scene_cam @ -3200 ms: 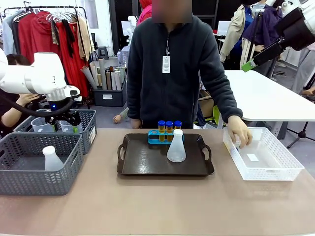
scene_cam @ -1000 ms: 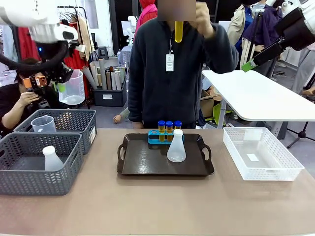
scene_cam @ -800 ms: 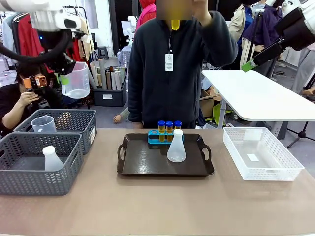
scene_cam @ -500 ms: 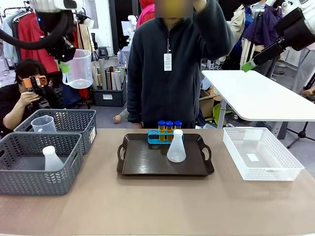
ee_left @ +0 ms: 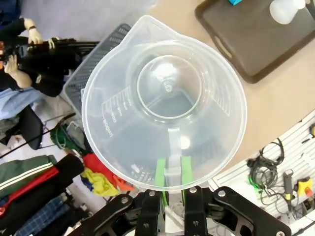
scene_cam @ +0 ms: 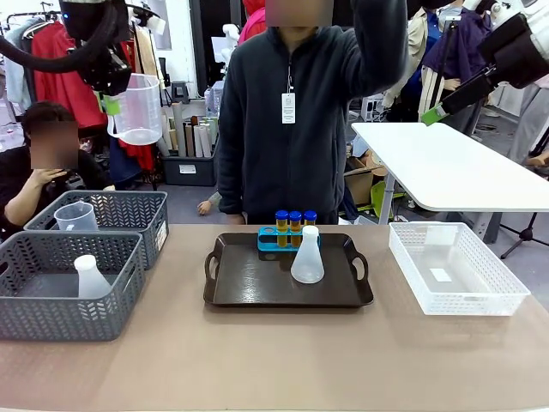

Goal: Prepare the laboratory tools.
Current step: Pick up one Large Measuring Cup and place it on the Handle tray.

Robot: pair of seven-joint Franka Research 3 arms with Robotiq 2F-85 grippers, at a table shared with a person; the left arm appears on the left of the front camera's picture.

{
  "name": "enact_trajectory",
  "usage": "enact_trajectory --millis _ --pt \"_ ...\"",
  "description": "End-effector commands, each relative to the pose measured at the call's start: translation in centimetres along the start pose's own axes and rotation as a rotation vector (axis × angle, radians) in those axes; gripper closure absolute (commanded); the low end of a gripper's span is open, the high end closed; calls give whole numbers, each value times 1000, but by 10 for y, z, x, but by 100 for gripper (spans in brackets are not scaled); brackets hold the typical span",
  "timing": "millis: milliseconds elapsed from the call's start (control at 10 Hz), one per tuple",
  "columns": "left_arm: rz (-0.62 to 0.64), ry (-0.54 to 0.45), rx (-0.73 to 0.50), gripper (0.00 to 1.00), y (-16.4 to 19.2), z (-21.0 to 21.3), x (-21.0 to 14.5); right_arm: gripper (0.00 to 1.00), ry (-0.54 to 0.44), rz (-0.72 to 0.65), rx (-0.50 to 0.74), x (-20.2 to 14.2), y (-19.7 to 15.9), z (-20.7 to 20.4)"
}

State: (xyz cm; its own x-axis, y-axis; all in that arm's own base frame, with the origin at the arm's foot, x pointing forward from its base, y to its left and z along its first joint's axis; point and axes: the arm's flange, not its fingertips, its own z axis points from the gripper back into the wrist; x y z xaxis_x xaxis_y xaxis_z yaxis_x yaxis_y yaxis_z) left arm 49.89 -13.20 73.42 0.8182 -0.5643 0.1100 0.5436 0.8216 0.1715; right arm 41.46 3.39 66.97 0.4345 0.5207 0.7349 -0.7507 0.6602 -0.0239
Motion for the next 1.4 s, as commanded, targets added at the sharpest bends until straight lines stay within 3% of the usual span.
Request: enact_trajectory --millis 0,300,800,1300 --pt "5 -5 -3 100 1 -1 -2 0 -20 2 14 1 0 1" --pt "-27 -11 15 100 -11 6 1 0 -20 2 14 1 0 1" --pt "-262 -60 50 100 -75 36 37 0 -20 2 14 1 0 1" --pt "-435 -58 -27 100 -109 -35 93 0 -20 2 14 1 0 1"
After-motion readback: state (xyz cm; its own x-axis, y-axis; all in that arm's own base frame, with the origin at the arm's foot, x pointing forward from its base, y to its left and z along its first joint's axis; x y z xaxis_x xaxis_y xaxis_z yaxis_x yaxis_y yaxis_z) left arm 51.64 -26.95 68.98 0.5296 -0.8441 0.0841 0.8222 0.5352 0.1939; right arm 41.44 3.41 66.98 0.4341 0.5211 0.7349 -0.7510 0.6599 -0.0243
